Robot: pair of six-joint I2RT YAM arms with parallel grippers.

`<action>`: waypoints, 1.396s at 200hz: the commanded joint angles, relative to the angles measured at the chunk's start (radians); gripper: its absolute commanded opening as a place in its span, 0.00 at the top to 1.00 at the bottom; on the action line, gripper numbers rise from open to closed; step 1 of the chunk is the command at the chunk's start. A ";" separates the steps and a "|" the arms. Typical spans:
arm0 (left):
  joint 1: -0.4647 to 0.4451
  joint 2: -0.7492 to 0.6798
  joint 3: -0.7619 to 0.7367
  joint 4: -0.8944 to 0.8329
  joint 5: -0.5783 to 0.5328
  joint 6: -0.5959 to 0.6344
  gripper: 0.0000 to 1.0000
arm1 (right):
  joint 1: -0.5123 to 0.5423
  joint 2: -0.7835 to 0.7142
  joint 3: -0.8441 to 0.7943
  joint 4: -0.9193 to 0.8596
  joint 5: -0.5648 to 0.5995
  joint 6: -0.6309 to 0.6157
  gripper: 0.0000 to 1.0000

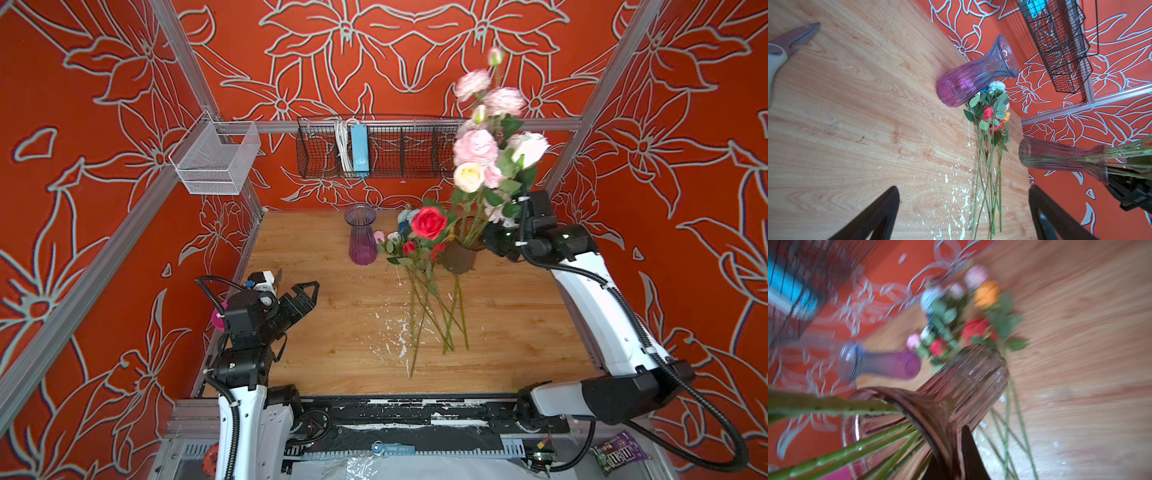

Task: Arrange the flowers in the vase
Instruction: 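Lift the brownish vase with the right gripper and carry it toward the far corner, then set the brownish vase down in the far corner with the right gripper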

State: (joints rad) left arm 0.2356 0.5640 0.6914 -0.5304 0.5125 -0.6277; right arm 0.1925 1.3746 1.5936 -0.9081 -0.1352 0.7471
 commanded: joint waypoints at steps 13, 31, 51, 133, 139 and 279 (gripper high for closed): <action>-0.001 0.042 0.064 0.053 0.013 -0.017 0.03 | -0.207 0.011 -0.007 0.151 -0.130 0.029 1.00; -0.001 0.068 0.085 0.069 0.010 -0.020 0.04 | -0.298 0.066 -0.008 0.208 -0.191 0.062 1.00; -0.003 0.103 0.118 0.079 0.009 -0.028 0.04 | -0.352 0.146 0.048 0.229 -0.221 0.077 1.00; -0.007 0.199 0.211 0.110 -0.020 -0.056 0.08 | -0.396 0.499 0.390 0.139 -0.173 -0.009 1.00; -0.008 0.206 0.217 0.112 -0.019 -0.059 0.08 | -0.396 0.521 0.414 0.129 -0.172 -0.018 1.00; -0.116 0.415 0.356 0.166 -0.052 -0.050 0.12 | -0.403 0.838 0.764 -0.047 -0.130 -0.038 0.98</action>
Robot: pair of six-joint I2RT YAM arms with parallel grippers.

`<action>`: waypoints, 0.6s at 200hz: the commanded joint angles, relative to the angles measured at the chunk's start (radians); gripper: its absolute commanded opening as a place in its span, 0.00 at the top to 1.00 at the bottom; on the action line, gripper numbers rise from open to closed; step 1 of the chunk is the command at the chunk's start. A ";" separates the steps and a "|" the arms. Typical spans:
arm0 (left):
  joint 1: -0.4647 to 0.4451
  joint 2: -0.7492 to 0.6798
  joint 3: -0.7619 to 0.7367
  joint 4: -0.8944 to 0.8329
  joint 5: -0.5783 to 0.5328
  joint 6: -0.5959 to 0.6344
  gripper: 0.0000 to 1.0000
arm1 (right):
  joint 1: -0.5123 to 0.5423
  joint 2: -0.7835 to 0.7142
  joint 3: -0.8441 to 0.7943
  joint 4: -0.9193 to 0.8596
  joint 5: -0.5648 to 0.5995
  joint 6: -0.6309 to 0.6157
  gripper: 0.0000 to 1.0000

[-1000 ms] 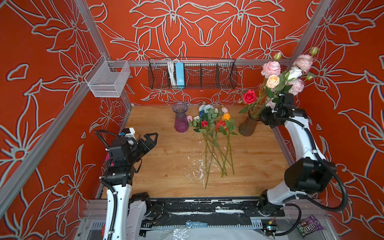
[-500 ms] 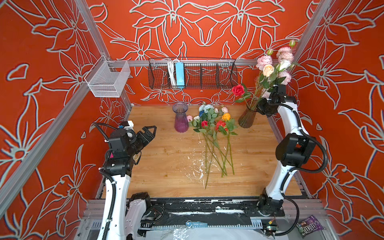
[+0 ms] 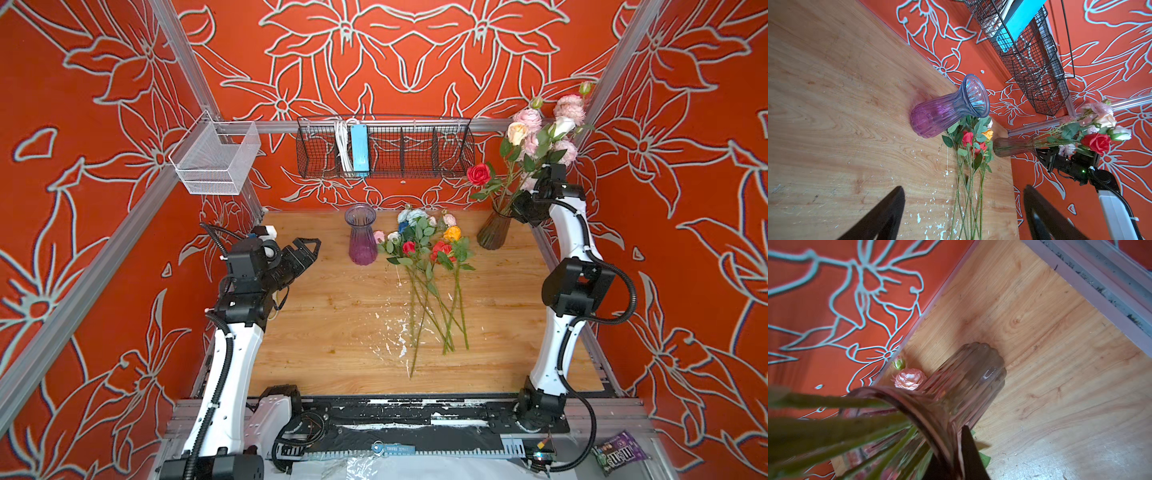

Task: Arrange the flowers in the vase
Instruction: 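Set the brownish vase down in the far corner with the right gripper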

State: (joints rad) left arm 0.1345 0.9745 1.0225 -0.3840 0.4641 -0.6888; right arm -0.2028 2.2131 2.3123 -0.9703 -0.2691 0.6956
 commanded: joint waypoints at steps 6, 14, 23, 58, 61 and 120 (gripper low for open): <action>-0.019 0.035 0.024 0.024 -0.003 0.009 0.12 | -0.007 0.005 0.053 0.011 0.001 0.016 0.97; -0.021 0.038 0.022 0.028 -0.005 0.009 0.12 | -0.006 0.013 0.065 0.004 -0.006 0.017 0.97; -0.024 0.038 0.019 0.032 -0.008 0.008 0.12 | -0.007 0.020 0.079 -0.008 -0.005 0.018 0.97; -0.026 0.043 0.022 0.028 -0.003 0.008 0.12 | -0.005 0.001 0.078 -0.012 0.018 0.045 0.96; -0.026 0.043 0.021 0.029 -0.002 0.007 0.12 | -0.005 0.000 0.078 -0.011 0.024 0.048 0.92; -0.031 0.025 0.009 0.040 0.003 0.001 0.12 | 0.001 0.030 0.128 -0.033 0.017 0.059 0.72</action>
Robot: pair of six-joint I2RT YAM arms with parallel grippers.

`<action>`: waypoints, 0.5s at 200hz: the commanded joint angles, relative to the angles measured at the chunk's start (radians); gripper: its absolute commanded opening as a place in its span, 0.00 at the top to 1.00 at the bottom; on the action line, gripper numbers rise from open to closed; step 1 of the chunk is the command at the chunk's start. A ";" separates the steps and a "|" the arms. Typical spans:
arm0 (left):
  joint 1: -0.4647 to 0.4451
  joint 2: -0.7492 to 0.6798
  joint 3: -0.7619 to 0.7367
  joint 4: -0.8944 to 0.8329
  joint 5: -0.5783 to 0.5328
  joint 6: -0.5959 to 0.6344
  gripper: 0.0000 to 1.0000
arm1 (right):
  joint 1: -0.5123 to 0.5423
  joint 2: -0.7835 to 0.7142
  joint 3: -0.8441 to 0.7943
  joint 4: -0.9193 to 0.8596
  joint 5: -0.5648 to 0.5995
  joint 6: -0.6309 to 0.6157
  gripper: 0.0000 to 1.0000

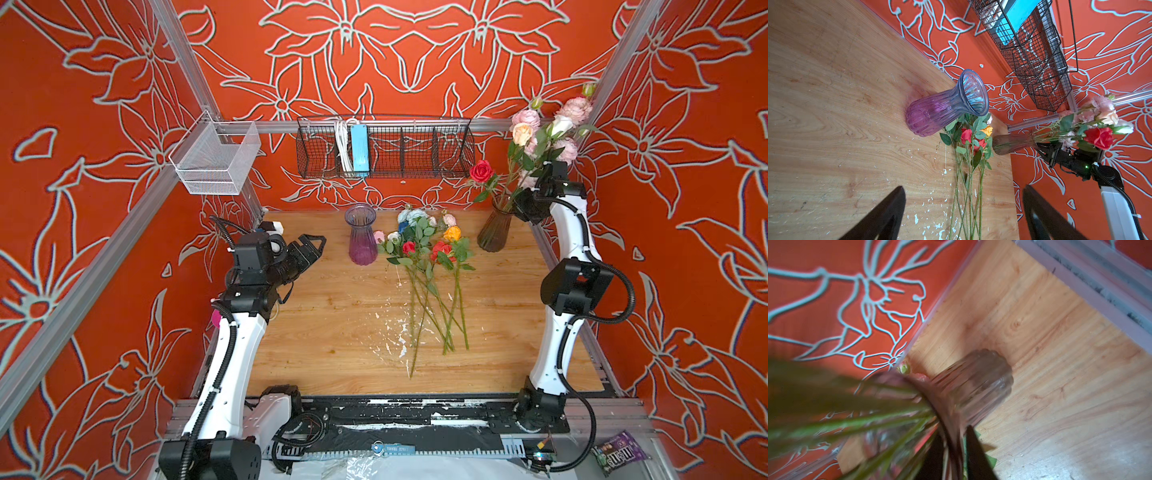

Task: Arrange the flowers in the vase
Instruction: 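Set the brownish vase down in the far corner with the right gripper, then grasp the purple vase with the left gripper while the right gripper withdraws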

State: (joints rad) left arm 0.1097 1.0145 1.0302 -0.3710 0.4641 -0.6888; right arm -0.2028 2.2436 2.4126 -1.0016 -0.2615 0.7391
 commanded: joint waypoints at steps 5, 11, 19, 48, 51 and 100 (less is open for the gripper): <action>-0.006 -0.014 0.004 0.025 0.002 0.002 0.12 | 0.002 0.000 0.026 0.001 0.009 0.018 0.72; -0.006 -0.012 0.007 0.024 0.003 0.003 0.12 | 0.002 -0.001 0.026 0.001 0.006 0.018 0.72; -0.007 -0.010 0.009 0.023 0.005 0.003 0.12 | 0.002 -0.002 0.023 0.006 0.000 0.016 0.71; -0.011 -0.014 0.006 0.023 0.007 0.003 0.12 | 0.000 -0.026 -0.015 0.017 -0.008 0.009 0.70; -0.013 -0.015 0.006 0.023 0.006 0.003 0.12 | 0.000 -0.029 -0.025 0.022 -0.011 0.008 0.70; -0.031 0.020 0.062 -0.016 0.005 0.024 0.12 | -0.003 -0.161 -0.191 0.105 -0.037 0.000 0.62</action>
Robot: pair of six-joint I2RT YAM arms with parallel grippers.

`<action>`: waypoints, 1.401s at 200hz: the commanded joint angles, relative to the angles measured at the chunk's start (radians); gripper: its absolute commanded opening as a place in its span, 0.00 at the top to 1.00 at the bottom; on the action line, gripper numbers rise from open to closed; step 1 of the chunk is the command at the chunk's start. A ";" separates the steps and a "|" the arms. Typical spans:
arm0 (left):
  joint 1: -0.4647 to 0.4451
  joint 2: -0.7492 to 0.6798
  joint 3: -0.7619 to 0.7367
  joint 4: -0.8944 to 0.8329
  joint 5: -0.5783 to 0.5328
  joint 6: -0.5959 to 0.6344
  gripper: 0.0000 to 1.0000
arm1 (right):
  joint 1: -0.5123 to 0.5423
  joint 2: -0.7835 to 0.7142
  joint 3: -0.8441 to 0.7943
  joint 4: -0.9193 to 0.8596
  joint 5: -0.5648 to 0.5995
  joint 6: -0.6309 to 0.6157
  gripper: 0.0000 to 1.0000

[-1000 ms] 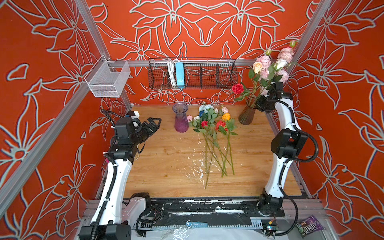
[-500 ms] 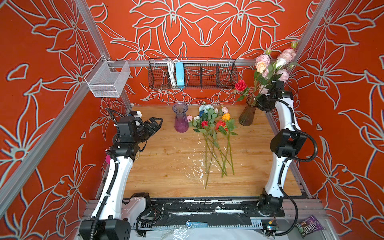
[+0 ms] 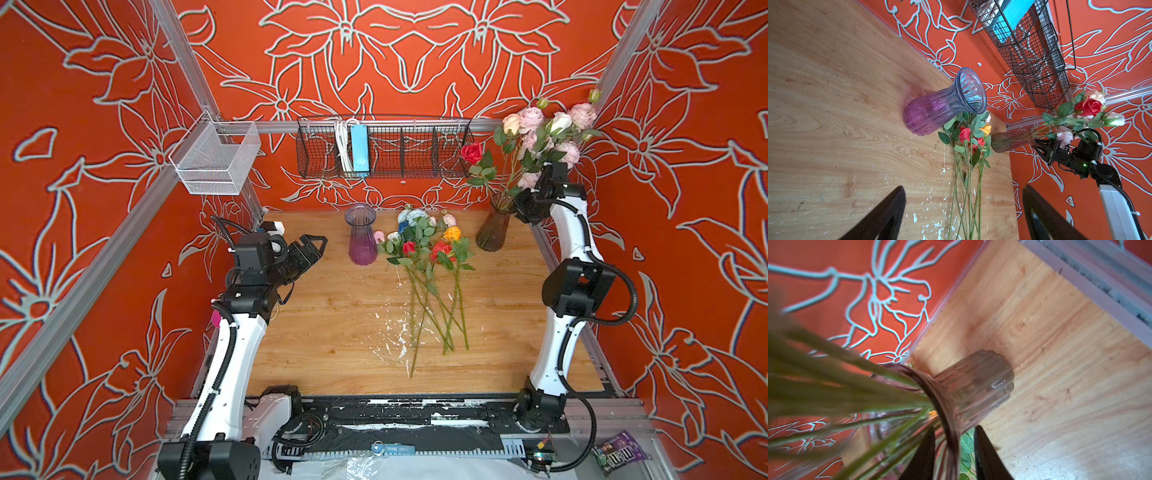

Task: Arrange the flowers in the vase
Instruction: 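Grasp the purple vase with the left gripper while the right gripper withdraws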

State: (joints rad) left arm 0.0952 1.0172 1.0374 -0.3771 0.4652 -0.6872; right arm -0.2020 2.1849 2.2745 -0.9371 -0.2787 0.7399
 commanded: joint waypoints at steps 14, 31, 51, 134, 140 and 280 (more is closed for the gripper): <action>-0.043 0.046 0.097 -0.040 -0.018 0.048 0.13 | -0.003 -0.154 -0.112 0.069 -0.024 -0.003 0.60; -0.090 0.104 0.174 -0.105 -0.060 0.098 0.14 | -0.002 -0.243 -0.223 0.152 -0.038 -0.007 0.59; -0.132 0.175 0.259 -0.162 -0.102 0.136 0.14 | -0.001 -0.350 -0.345 0.245 -0.038 -0.007 0.53; -0.166 0.576 0.573 -0.262 -0.176 0.227 0.18 | 0.056 -0.846 -0.915 0.459 0.053 -0.037 0.50; -0.166 0.615 0.609 -0.277 -0.171 0.238 0.21 | 0.079 -0.888 -0.952 0.470 0.070 -0.045 0.51; -0.204 1.112 1.134 -0.537 -0.232 0.301 0.56 | 0.355 -1.307 -1.372 0.392 0.136 -0.178 0.52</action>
State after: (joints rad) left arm -0.1005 2.1036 2.1296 -0.8520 0.2260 -0.3985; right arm 0.1467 0.8970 0.9314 -0.5365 -0.1467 0.5831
